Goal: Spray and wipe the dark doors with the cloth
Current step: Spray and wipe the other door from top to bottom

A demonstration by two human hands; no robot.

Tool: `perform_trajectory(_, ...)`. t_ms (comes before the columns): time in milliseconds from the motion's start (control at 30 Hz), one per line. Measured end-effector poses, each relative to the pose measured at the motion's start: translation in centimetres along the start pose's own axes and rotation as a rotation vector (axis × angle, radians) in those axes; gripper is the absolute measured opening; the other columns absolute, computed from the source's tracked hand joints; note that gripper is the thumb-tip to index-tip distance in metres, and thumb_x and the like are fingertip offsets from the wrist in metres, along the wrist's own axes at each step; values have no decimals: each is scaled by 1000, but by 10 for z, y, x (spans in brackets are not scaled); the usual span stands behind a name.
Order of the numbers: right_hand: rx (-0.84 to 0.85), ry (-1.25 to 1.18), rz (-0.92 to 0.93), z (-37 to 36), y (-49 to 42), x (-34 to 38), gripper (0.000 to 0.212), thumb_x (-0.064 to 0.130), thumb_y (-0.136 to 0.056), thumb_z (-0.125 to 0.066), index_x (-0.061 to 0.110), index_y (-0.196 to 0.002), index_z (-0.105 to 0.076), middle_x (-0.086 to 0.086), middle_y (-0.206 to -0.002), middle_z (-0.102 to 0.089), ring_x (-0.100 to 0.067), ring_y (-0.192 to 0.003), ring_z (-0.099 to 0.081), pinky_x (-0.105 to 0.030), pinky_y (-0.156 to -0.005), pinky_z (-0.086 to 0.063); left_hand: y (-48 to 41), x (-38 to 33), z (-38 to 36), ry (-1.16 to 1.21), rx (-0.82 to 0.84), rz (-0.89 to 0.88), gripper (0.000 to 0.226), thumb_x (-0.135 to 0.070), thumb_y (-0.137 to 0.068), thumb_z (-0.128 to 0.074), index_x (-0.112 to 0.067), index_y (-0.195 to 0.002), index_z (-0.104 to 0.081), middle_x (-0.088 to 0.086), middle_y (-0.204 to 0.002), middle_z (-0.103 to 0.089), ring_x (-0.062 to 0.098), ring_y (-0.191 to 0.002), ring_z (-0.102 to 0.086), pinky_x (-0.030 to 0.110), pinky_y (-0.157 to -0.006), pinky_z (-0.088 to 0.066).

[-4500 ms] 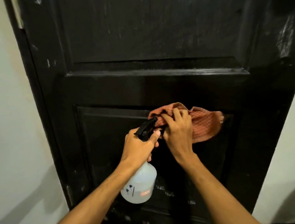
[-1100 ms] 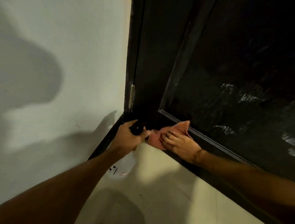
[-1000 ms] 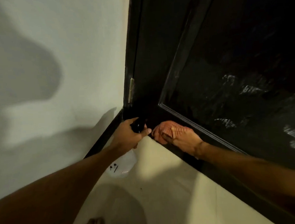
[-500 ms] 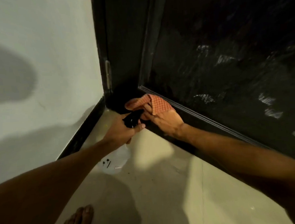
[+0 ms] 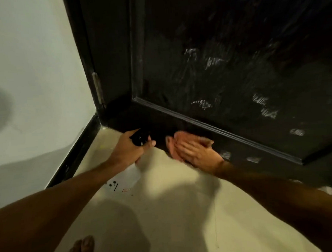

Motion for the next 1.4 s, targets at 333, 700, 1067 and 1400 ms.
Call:
perform_trajectory(333,-112,-88,-33,27,10,-24,64,34,-98,-48,6,-155,-39,-16,-161,-37,-32,-139,-47,-51,-118,-35,-9,-9,-49,-82,72,29,13,-21,-90,-78,-16,-90,-66,6,-78,-69,1,-39,-53,14,-38,-39)
perform_trajectory(700,-201,-27,-48,14,30,-16,58,14,-100,-32,12,-158,-35,-12,-166,-27,-28,-154,-22,-46,-126,-7,-6,-18,-83,-51,95,36,23,-22,-86,-82,-17,-106,-73,-2,-82,-69,3,-50,-53,25,-55,-48)
perform_trajectory(1067,-210,-161,-366,18,114,-46,46,31,-89,-51,18,-132,-62,-16,-137,-50,-36,-110,-49,-46,-67,-55,0,-20,-120,-57,195,90,17,-22,-85,-83,-13,-93,-71,12,-90,-72,12,-43,-51,24,-40,-45)
perform_trajectory(1400,-874,-797,-1484,-9,243,-81,56,-3,-79,-51,17,-131,-50,-11,-156,-31,-37,-141,-43,-43,-119,-34,-6,-66,-199,-50,340,-38,17,-18,-86,-82,-6,-92,-72,10,-80,-70,5,-39,-51,20,-38,-43)
Point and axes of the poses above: each hand's wrist, its own y-axis away from the middle knuckle, its own z-axis out of the back of the hand, x = y × z, the point moved 10 cm from there along -y, towards the middle knuckle
